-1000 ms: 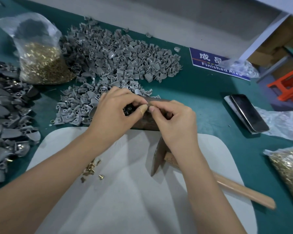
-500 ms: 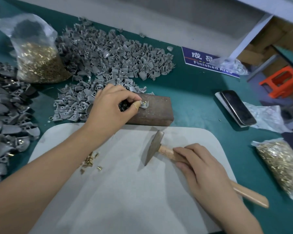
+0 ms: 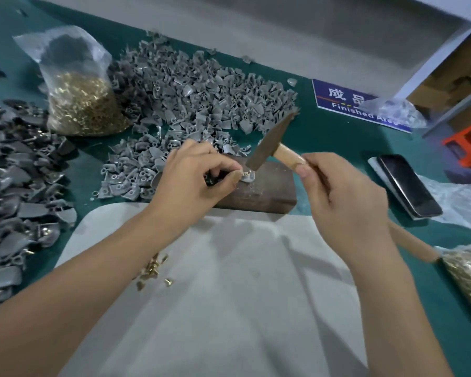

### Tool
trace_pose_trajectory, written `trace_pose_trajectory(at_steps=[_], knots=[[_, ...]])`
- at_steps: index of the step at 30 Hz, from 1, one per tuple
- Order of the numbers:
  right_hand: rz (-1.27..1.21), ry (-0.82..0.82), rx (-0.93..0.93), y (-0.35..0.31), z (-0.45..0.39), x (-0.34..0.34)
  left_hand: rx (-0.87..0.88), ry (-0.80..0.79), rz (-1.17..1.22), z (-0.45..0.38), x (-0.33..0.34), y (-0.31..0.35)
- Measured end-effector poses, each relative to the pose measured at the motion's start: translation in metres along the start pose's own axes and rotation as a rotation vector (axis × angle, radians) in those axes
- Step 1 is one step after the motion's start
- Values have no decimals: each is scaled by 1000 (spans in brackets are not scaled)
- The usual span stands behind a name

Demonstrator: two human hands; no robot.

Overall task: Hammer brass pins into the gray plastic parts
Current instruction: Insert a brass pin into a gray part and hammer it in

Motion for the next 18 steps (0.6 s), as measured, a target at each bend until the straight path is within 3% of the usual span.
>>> trace_pose_trajectory(at_steps=[6, 12, 16, 18], knots=[[57, -47, 88, 10, 11, 10, 2, 10, -15, -1, 1, -2], [45, 186, 177, 1, 21, -9, 5, 8, -4, -1, 0, -2], [42, 66, 134, -7, 19, 11, 22, 7, 10, -2, 0, 1], [58, 92, 122, -7, 19, 9, 23, 1, 13, -1, 2, 1]])
Point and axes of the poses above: each hand's wrist, its own z-axis away from the middle knuckle, its own x-axis out of the palm, y = z × x, the point moved 9 cm from there along -z, towards the middle knuckle, and after that the axes turned 4 degrees about z, right-handed, at the moved point
